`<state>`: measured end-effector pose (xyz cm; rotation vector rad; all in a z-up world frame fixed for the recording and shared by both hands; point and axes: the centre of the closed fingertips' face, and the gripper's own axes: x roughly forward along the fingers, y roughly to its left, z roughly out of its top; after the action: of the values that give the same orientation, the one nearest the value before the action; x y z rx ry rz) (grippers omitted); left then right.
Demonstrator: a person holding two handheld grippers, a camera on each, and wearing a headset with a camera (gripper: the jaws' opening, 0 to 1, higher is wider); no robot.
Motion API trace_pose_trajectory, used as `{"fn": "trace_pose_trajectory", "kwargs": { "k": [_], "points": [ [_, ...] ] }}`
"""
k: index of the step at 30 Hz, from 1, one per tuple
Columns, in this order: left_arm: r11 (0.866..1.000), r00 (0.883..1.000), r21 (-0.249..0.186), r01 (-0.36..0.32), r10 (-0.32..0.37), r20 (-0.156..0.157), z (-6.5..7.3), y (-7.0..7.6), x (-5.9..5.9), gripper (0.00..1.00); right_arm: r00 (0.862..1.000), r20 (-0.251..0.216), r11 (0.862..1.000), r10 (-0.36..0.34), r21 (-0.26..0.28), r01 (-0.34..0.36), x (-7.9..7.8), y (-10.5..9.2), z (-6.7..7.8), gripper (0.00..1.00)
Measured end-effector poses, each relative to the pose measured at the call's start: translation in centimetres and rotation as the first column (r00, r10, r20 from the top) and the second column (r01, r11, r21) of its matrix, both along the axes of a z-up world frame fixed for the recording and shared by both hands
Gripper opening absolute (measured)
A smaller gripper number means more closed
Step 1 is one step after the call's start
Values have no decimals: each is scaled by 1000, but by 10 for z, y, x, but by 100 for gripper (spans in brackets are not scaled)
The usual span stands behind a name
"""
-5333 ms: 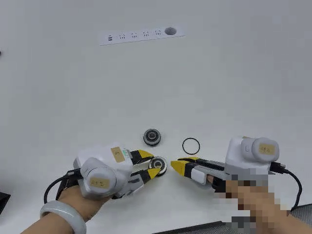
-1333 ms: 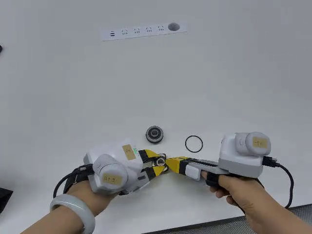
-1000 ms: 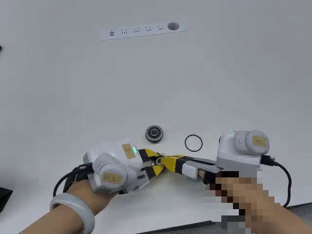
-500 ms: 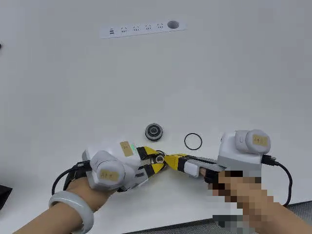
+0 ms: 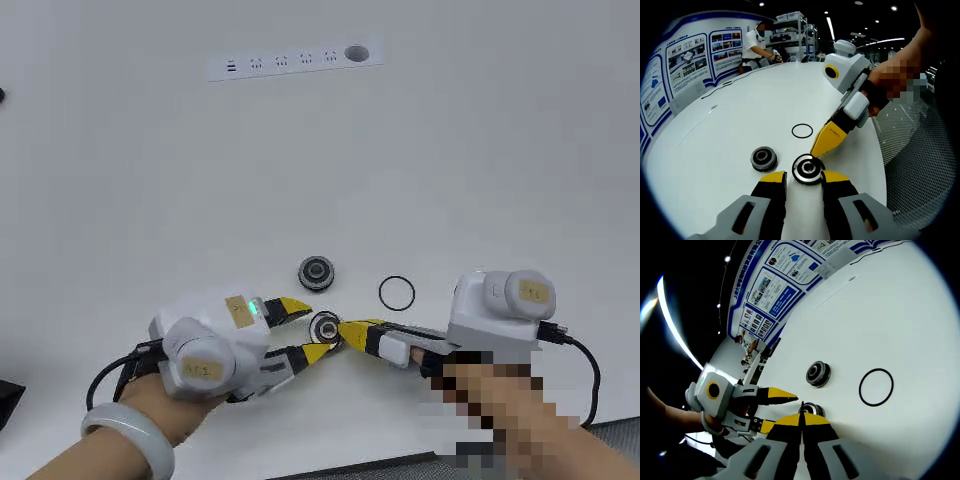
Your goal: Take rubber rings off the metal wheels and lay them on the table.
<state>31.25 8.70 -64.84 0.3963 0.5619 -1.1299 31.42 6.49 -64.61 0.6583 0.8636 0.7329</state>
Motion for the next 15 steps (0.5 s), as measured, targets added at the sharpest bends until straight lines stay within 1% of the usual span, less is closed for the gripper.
{"fn": "trace_pose_trajectory", "kwargs": {
  "k": [6, 10, 15],
  "points": [
    [1000, 1000, -2, -27, 27, -2, -1, 8, 1, 35, 1000, 7, 1000, 6, 6, -6, 0, 1, 4, 2],
    [999, 999, -4, -37, 37, -1, 0, 11, 1, 40, 1000, 8, 1000, 10, 11, -10, -1, 2, 7, 2],
    [999, 999, -1, -53, 53, -1, -1, 17, 2, 45, 1000, 15, 1000, 13, 22, -13, -2, 4, 13, 2]
  ]
}}
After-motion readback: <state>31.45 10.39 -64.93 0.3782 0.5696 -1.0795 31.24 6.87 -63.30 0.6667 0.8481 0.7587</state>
